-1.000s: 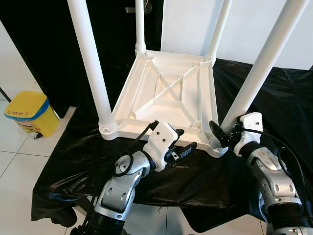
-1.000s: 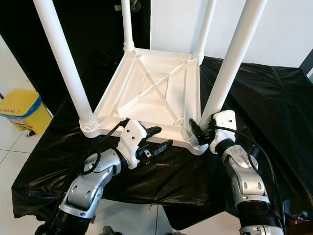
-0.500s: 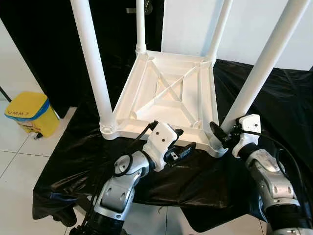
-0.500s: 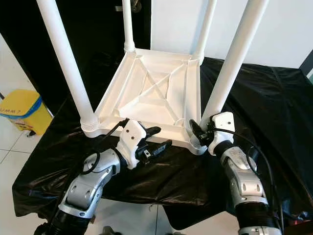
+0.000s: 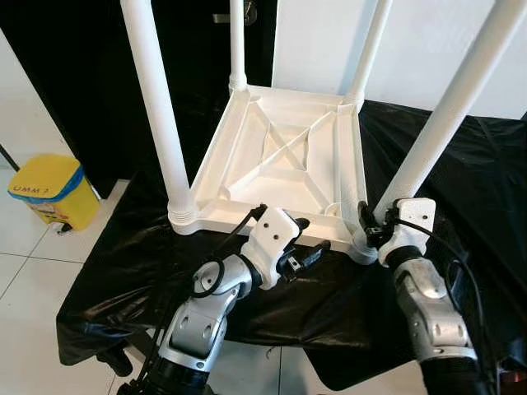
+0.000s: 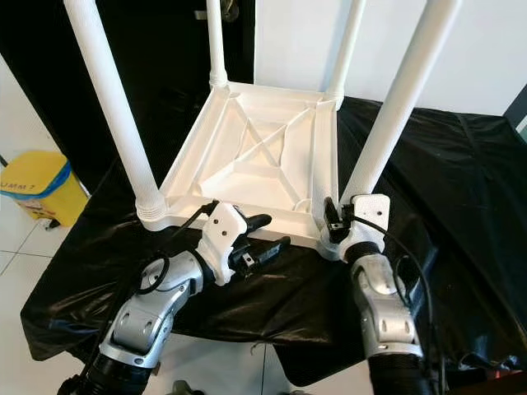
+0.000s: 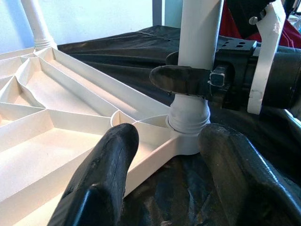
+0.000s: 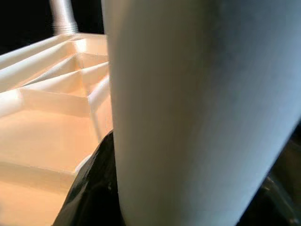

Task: Building children table

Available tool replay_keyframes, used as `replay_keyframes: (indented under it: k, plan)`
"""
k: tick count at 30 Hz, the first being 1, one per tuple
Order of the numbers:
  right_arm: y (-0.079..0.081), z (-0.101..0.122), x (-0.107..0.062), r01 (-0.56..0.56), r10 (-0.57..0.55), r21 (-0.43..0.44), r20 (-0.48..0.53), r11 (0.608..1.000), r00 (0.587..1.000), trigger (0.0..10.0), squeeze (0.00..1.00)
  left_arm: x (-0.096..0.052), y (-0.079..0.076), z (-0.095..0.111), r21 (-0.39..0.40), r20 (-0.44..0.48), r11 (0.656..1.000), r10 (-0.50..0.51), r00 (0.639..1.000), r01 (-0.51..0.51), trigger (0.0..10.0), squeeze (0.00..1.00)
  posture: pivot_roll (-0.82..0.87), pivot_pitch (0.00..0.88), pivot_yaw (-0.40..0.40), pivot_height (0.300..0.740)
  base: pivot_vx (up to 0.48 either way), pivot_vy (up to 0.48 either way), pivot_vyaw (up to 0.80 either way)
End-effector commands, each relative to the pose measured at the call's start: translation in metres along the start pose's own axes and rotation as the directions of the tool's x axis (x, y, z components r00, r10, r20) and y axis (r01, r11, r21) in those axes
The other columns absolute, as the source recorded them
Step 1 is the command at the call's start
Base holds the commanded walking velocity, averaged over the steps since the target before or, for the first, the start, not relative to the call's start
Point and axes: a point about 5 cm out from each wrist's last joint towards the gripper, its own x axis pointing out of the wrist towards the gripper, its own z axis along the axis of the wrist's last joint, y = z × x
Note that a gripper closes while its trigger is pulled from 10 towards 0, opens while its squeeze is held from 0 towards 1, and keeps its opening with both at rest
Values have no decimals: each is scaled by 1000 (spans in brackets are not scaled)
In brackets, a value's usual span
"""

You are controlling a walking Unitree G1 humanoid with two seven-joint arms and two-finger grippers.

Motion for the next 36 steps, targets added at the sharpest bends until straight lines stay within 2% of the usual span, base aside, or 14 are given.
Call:
replay_keyframes:
  k: [1,9,17,18,21,22,28,30,31,32,33,36]
  plan:
    - [-5,-22,-9,94,-95,-17,-108,995,990,10000,0,1,2,-3,-5,-17,997,76,997,-76,10000,0,3,65,-66,740,0,0,0]
    - [2,-21,-13,170,-170,-10,-122,985,978,10000,0,2,1,-3,-6,-15,997,75,997,-75,10000,0,-1,57,-67,740,0,0,0]
    - [0,-18,-11,178,-180,-24,-106,984,978,10000,0,4,1,-2,-3,-11,998,66,998,-66,10000,0,-5,45,-67,740,0,0,0]
    - [0,-17,-10,166,-167,-27,-97,986,981,10000,894,4,1,-2,-3,-10,998,64,998,-64,10000,0,-6,41,-65,740,0,0,0]
    - [1,-16,-11,163,-165,-27,-94,986,982,10000,894,4,0,-2,-3,-10,998,63,998,-64,10000,0,-6,41,-65,740,0,0,0]
    - [0,-14,-10,147,-148,-24,-82,989,986,10000,1000,4,0,-2,-3,-10,998,61,998,-61,10000,0,-6,39,-65,740,0,0,0]
    - [-1,-9,-9,100,-101,-18,-51,995,994,10000,1000,4,-1,-2,-3,-10,998,57,998,-57,10000,0,-10,36,-63,740,0,0,0]
    - [-3,-7,-9,70,-70,-16,-39,997,997,10000,1000,5,-1,-2,-2,-9,998,56,998,-56,10000,0,-12,36,-62,740,0,0,0]
    - [-7,-5,-7,17,-18,-16,-27,1000,999,10000,1000,5,-1,-2,-2,-9,999,54,998,-54,10000,0,-14,36,-61,740,0,0,0]
    - [-11,-3,-5,-49,48,-17,-23,999,999,10000,0,5,-1,-2,-2,-8,999,53,999,-53,10000,0,-18,37,-59,740,0,0,0]
    - [-11,-3,-5,-49,48,-17,-23,999,999,10000,0,5,-1,-2,-2,-8,999,53,999,-53,10000,0,-18,37,-59,740,0,0,0]
    - [-20,1,0,-180,179,-30,-17,983,984,10000,0,6,-1,-2,-4,-7,999,50,999,-50,10000,0,-20,38,-58,740,0,0,0]
